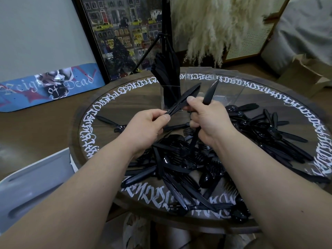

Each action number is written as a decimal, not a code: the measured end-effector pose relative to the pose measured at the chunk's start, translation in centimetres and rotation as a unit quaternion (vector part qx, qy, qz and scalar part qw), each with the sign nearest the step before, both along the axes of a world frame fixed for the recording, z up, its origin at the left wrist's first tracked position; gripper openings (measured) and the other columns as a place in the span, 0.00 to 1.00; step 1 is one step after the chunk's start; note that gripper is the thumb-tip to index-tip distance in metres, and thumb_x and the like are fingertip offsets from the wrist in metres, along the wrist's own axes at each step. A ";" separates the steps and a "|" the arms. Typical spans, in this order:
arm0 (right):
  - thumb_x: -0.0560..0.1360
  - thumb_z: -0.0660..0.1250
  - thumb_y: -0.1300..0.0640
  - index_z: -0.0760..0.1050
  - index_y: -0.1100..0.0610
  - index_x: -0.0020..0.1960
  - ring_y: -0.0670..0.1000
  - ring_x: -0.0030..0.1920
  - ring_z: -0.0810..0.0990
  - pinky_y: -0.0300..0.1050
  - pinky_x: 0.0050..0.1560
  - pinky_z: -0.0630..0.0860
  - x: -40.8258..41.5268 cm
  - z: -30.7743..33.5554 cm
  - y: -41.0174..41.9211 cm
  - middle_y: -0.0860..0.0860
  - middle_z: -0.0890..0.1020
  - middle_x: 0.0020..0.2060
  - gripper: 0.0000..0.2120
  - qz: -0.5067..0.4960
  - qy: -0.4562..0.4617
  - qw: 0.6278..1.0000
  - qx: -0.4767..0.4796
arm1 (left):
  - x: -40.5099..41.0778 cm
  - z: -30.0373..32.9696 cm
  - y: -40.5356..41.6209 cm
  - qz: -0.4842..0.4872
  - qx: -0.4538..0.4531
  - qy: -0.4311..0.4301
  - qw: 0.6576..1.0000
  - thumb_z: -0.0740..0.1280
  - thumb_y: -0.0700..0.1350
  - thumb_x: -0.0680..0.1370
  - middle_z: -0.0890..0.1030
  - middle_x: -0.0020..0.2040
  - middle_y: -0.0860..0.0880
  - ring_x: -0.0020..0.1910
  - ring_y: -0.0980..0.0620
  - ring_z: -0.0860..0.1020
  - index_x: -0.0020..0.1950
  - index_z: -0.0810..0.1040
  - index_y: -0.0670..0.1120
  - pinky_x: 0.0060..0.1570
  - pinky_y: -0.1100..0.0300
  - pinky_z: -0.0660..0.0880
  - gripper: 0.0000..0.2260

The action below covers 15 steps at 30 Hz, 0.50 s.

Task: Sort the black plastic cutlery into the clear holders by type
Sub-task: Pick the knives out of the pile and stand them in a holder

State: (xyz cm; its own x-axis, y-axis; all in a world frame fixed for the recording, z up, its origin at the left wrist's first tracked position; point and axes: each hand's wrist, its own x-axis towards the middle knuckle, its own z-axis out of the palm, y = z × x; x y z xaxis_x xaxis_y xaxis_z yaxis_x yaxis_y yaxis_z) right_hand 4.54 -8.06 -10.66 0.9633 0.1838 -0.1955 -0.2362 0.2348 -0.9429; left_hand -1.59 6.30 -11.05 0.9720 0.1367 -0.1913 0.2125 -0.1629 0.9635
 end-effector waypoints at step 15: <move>0.74 0.70 0.56 0.74 0.56 0.37 0.41 0.21 0.64 0.35 0.23 0.61 -0.1 0.1 -0.6 0.51 0.75 0.31 0.09 -0.015 -0.043 0.997 -0.066 | -0.3 0.8 0.0 -0.076 0.054 0.023 0.995 0.55 0.47 0.83 0.66 0.29 0.52 0.23 0.59 0.62 0.50 0.80 0.45 0.24 0.68 0.61 0.14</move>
